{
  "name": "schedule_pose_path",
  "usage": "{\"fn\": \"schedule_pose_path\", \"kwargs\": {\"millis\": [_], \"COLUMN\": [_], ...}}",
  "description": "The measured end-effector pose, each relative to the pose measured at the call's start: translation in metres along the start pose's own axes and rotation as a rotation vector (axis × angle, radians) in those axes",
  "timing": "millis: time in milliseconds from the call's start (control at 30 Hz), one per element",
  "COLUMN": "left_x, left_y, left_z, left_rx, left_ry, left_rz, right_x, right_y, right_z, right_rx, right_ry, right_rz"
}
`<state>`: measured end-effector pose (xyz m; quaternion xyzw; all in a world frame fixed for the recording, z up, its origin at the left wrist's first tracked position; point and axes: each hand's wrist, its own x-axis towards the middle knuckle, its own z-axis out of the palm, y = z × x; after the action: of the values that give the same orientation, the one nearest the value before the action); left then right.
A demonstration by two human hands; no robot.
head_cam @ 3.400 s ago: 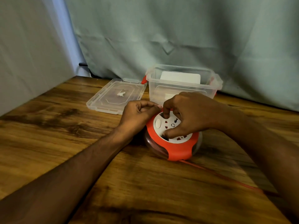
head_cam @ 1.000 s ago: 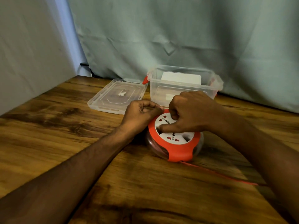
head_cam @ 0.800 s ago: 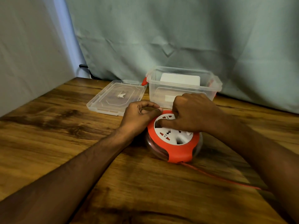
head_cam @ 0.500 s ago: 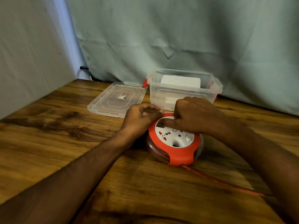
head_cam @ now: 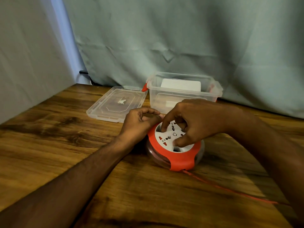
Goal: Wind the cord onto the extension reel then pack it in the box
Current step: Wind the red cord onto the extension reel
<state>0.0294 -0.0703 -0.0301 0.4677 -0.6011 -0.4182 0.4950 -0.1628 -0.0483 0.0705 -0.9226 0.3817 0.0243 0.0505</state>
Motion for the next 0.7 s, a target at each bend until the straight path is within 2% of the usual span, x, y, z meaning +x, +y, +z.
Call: {"fn": "schedule_pose_path", "kwargs": {"millis": [400,700], "left_x": [0.003,0.002], "left_y": [-0.004,-0.005], "left_z": [0.0,0.0], "left_rx": [0.006,-0.007], "left_ry": [0.002,-0.031], "left_rz": [0.004,0.022], "right_x": [-0.002,0.004], "right_y": [-0.005,-0.002], "right_z": [0.0,0.011], "right_rx": [-0.076,-0.167], "right_ry": [-0.003,0.08], "right_rz": [0.033,0.073]}}
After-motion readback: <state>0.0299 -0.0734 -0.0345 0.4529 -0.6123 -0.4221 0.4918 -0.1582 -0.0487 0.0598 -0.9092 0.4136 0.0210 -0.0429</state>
